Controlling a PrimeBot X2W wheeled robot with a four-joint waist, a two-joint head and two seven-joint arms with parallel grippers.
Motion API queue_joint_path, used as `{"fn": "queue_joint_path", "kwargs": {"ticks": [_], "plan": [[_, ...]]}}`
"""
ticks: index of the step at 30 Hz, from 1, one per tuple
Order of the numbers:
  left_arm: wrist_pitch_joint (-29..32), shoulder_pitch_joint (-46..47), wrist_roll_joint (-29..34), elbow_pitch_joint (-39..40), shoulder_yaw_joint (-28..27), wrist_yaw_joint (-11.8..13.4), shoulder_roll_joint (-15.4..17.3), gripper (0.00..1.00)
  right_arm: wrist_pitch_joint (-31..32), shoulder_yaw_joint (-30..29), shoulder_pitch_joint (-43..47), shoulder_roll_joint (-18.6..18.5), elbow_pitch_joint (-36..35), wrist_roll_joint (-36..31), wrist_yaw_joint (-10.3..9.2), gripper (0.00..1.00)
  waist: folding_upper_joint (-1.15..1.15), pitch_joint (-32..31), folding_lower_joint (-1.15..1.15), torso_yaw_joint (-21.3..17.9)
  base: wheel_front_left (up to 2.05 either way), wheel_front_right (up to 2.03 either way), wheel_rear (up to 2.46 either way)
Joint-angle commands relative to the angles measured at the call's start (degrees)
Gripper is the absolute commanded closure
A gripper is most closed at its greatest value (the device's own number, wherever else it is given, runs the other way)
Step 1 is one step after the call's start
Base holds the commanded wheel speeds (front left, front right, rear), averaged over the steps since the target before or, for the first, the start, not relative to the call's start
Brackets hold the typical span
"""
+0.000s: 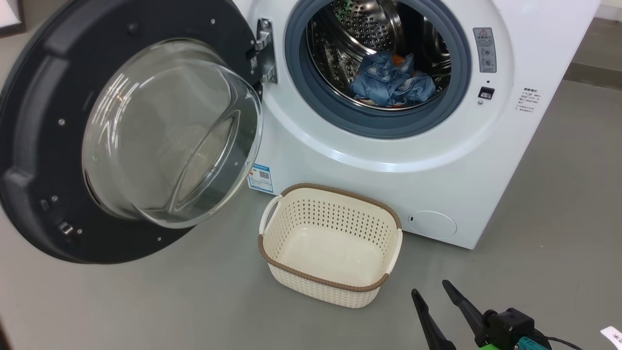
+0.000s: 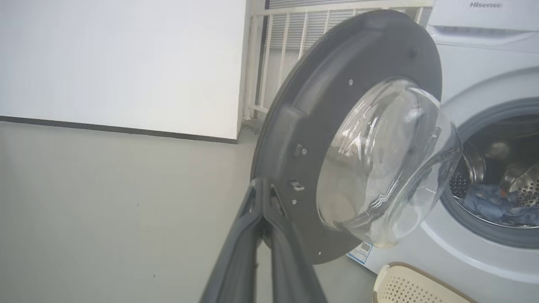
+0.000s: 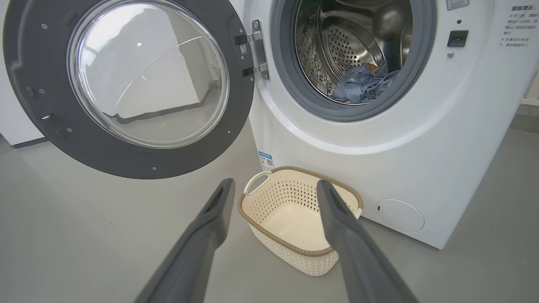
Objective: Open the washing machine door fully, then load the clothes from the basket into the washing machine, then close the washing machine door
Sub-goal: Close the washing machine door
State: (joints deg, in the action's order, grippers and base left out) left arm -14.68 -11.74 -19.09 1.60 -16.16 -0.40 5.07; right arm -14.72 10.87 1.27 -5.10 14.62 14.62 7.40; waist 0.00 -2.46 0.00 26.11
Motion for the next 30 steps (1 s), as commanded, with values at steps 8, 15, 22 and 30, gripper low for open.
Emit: {"fn": "queue_joint_path", "kwargs": {"ticks": [8, 15, 22, 30], "plan": [[4.02, 14.58, -14.83, -4.63, -11.32, -3.57, 8.53, 1.00, -0.28, 1.35, -1.23, -0.49, -1.47, 0.27, 0.09, 0.00, 0.00, 0.38, 0.00, -0.33, 0.00, 0.00, 0.00], [9.41, 24.64, -22.22, -12.79, -14.68, -4.92, 17.08, 1.00, -0.28, 1.32, -1.51, -1.31, -1.77, 0.08, 0.09, 0.00, 0.00, 1.67, 0.00, -0.88, 0.00, 0.00, 0.00], [12.58, 33.80, -28.50, -20.75, -17.45, -4.83, 21.54, 1.00, -0.28, 1.40, -2.11, -2.45, -2.07, 0.02, 0.09, 0.00, 0.00, 3.38, 0.00, -1.71, 0.00, 0.00, 0.00], [14.98, 39.10, -32.73, -29.55, -18.92, -5.32, 24.60, 1.00, -0.28, 1.74, -2.99, -3.71, -2.24, -0.06, 0.09, 0.00, 0.00, 5.20, 0.00, -3.00, 0.00, 0.00, 0.00]]}}
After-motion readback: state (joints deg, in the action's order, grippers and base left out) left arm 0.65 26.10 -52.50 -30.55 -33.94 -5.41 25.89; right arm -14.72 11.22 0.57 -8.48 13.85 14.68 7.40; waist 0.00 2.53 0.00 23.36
